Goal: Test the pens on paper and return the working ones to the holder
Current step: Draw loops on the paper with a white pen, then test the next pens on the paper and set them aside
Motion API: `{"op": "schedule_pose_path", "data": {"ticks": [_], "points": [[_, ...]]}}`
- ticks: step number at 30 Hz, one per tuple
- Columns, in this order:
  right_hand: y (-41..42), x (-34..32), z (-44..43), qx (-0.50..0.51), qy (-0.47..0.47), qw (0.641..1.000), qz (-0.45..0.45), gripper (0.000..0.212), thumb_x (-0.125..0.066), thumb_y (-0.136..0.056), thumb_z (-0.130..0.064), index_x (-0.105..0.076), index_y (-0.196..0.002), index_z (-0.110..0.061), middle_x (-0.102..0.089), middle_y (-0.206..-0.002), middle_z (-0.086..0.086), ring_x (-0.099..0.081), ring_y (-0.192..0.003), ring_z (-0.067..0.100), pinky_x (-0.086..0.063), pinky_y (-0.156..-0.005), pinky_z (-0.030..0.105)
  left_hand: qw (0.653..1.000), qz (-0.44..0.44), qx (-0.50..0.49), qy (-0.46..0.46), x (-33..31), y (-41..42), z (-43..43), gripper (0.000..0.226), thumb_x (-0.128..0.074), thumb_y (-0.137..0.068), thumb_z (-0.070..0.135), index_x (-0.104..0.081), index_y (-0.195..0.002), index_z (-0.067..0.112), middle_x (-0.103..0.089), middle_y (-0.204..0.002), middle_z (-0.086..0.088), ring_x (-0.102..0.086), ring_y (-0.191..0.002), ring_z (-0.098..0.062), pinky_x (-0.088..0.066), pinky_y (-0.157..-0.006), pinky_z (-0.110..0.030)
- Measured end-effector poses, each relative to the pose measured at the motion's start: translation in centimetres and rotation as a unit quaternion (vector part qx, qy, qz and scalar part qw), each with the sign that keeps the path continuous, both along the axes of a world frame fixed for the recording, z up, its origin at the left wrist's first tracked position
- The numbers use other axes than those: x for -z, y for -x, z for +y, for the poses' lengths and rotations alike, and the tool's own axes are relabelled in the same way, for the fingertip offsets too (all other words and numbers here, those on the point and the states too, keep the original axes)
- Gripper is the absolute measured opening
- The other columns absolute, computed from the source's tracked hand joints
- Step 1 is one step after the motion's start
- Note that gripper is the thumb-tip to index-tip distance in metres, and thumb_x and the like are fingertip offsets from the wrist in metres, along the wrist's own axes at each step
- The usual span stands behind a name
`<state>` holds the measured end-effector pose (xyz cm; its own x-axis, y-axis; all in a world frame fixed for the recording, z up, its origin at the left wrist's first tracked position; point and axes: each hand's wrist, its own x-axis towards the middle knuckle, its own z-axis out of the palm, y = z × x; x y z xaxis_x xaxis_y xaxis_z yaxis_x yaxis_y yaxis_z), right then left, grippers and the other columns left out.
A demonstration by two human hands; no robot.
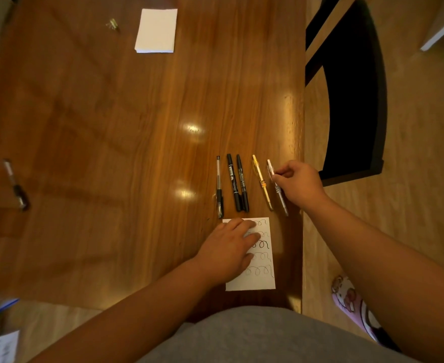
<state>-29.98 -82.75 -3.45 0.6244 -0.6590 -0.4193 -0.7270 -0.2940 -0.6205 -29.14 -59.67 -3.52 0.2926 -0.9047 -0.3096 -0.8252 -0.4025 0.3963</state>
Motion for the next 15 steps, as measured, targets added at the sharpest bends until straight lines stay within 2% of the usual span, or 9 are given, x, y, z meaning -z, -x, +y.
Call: {"op": "schedule_pose_path", "data": {"ticks": [4, 10, 14, 15], "points": [[3.0, -0.5, 1.4, 0.013, -0.003, 1.000, -0.008, 0.008, -0.069, -0.089, -0.030, -0.064, -0.094, -0.027, -0.063, -0.080, -0.012, -0.060, -0.074, 0.004, -0.048, -0.056, 0.023, 0.998, 0.034, -0.047, 0.014, -0.5, 0.6, 0.6, 0.050, -0.048, -0.097, 0.042, -0.042, -0.143, 0.024, -0.036, -0.152, 0.000, -0.032, -0.138, -0.019, -0.029, -0.111, -0.035], [9.7, -1.3, 6.2, -0.041, -0.007, 0.999, 0.010, 0.006, -0.063, -0.092, -0.035, -0.059, -0.089, -0.033, -0.062, -0.082, -0.015, -0.060, -0.074, 0.006, -0.049, -0.057, 0.020, 0.974, 0.102, -0.198, 0.034, -1.6, 2.0, 5.1, 0.037, -0.051, -0.096, 0.043, -0.055, -0.130, 0.029, -0.058, -0.125, 0.010, -0.052, -0.110, -0.005, -0.041, -0.088, -0.017], [13.0, -2.2, 9.4, -0.096, -0.056, 0.994, 0.010, 0.012, -0.062, -0.093, -0.032, -0.059, -0.082, -0.034, -0.062, -0.085, -0.018, -0.061, -0.076, 0.005, -0.045, -0.054, 0.013, 0.954, 0.113, -0.276, 0.014, -2.3, 2.8, 10.2, 0.028, -0.052, -0.095, 0.043, -0.059, -0.120, 0.032, -0.060, -0.115, 0.013, -0.054, -0.097, 0.000, -0.049, -0.086, -0.023], [13.6, -2.4, 10.3, -0.121, -0.068, 0.990, 0.009, 0.010, -0.063, -0.093, -0.032, -0.060, -0.083, -0.033, -0.062, -0.088, -0.019, -0.061, -0.079, 0.004, -0.044, -0.056, 0.011, 0.949, 0.113, -0.294, 0.016, -2.5, 3.1, 11.7, 0.028, -0.053, -0.095, 0.043, -0.061, -0.119, 0.030, -0.061, -0.114, 0.011, -0.055, -0.096, 0.000, -0.048, -0.086, -0.020]]}}
